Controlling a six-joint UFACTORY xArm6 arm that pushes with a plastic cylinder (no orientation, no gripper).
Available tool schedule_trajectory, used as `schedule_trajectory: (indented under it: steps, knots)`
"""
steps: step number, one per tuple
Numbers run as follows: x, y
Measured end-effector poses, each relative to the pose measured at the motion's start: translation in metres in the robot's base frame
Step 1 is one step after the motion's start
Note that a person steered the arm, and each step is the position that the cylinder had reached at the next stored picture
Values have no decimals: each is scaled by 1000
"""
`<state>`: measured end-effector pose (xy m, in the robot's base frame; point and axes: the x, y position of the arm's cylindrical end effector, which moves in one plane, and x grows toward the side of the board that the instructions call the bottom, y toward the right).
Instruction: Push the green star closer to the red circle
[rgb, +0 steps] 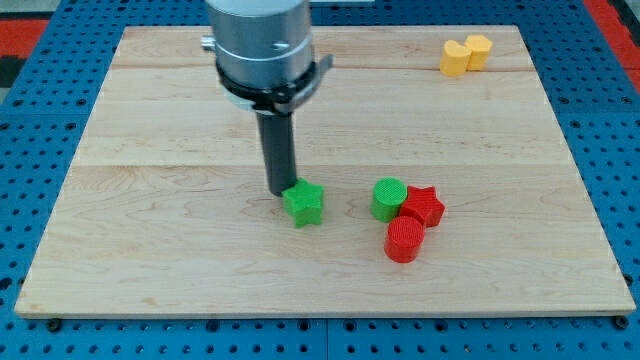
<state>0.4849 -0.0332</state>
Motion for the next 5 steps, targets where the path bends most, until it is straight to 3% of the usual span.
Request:
schedule_trajectory:
  steps: [3,5]
  knots:
    - [25,-16]
    - [25,36]
